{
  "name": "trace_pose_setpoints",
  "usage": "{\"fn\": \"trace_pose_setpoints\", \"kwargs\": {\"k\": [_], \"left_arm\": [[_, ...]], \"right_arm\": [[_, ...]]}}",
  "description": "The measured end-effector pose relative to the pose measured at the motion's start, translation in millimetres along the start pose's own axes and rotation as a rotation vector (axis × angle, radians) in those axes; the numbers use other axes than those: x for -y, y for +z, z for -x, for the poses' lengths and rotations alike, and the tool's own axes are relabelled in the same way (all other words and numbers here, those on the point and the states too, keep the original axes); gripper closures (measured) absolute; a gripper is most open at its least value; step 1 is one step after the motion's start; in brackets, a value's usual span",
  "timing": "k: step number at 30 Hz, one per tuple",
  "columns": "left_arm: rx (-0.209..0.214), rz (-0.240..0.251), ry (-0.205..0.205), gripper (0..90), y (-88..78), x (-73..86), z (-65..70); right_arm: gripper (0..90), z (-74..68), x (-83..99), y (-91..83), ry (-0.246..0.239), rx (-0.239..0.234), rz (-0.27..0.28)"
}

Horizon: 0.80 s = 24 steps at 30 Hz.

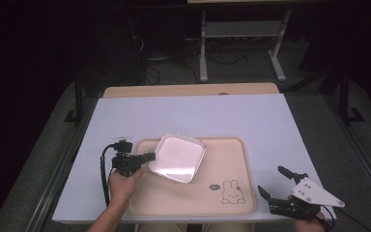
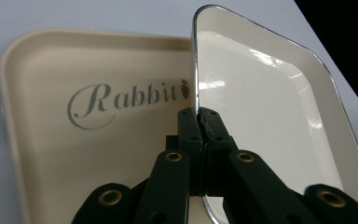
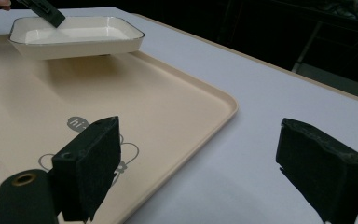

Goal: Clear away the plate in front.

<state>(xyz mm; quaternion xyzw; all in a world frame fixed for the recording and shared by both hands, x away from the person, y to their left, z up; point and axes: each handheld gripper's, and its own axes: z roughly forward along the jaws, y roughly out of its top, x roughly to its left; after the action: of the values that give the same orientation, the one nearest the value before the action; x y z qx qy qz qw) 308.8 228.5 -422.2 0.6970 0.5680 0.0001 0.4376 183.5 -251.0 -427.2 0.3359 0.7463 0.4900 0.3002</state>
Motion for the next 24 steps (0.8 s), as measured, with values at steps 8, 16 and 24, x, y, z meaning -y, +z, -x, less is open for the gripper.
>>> {"fn": "trace_pose_setpoints", "kwargs": {"k": [8,16,24], "left_arm": [[-0.027,-0.008,-0.016,88.8,3.5,6.7,-0.3],[-0.074,-0.026,-0.019,88.8,9.6,14.9,-4.6],[-0.097,-0.019,-0.032,87.6,9.1,24.6,-4.8]], "right_arm": [[13.0,0.0,0.0,-0.3,0.0,-0.002,0.002],[13.0,-0.1,-0.2,-0.6,-0.003,-0.003,0.004],[13.0,-0.3,-0.3,-0.2,-0.006,-0.005,0.005]]}}
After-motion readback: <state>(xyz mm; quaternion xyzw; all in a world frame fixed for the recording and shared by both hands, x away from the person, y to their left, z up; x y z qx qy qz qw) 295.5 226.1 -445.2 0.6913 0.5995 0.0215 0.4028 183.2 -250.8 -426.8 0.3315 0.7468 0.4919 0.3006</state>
